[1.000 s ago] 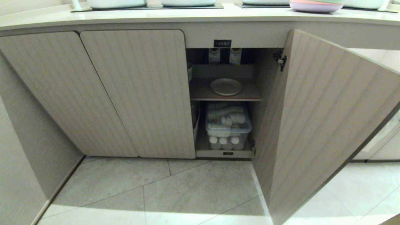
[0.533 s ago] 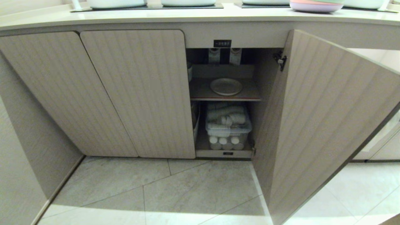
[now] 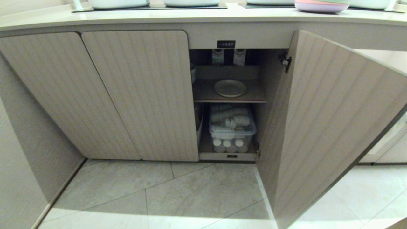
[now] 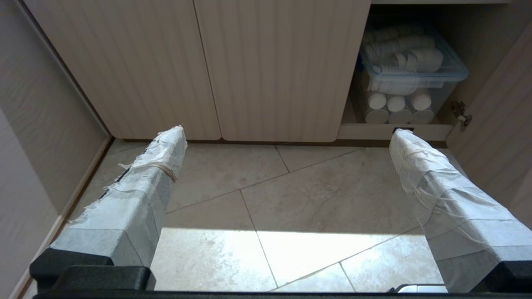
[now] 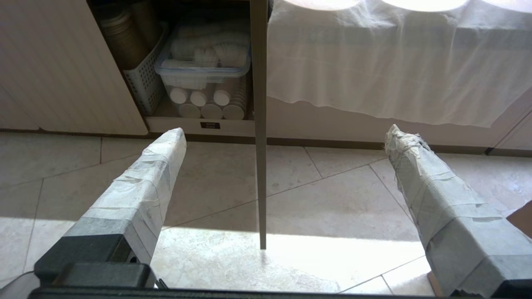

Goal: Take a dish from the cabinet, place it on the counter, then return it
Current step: Take the plate from the cabinet

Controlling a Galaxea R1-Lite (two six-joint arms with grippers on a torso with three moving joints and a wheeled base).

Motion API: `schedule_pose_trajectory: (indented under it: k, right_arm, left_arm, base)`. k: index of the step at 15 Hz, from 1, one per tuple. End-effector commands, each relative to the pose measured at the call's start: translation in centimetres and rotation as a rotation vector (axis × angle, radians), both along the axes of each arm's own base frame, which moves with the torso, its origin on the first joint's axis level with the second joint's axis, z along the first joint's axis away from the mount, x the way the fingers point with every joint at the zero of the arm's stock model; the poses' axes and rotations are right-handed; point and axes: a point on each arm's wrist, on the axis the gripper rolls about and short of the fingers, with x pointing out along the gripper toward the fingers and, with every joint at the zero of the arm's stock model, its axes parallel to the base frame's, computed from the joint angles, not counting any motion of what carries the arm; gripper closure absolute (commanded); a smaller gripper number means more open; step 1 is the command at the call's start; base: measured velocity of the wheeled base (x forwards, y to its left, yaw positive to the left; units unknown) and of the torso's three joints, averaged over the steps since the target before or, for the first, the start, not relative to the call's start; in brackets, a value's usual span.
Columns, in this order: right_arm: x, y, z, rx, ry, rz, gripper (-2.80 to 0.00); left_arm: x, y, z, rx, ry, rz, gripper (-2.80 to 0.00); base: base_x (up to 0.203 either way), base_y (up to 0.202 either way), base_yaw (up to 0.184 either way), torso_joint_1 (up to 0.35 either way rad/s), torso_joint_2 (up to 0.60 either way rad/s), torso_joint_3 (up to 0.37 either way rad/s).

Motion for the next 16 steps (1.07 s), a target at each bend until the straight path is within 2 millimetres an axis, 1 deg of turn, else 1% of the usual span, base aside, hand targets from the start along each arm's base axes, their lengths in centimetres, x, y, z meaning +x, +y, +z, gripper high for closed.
schedule_pose_trajectory:
  k: [1, 10, 16]
  right_arm:
    - [0.01, 0.0, 0.01, 0.0, 0.001, 0.0, -2.8]
    - [0.01, 0.0, 0.01, 0.002, 0.001, 0.0, -2.8]
    - [0.01, 0.0, 0.01, 0.0, 0.001, 0.0, -2.8]
  left_arm:
    - [0.0, 0.0, 0.0, 0.0, 0.0, 0.0, -2.8]
    - [0.0, 0.0, 0.0, 0.0, 0.0, 0.0, -2.8]
    - [0.0, 0.0, 0.0, -0.002, 0.0, 0.0, -2.8]
  base:
    - [0.0, 0.0, 0.0, 0.0, 0.0, 0.0]
    - [0.0, 0.0, 0.0, 0.0, 0.0, 0.0]
    - [0.001, 0.184, -0.002, 0.004, 0.0, 0.002]
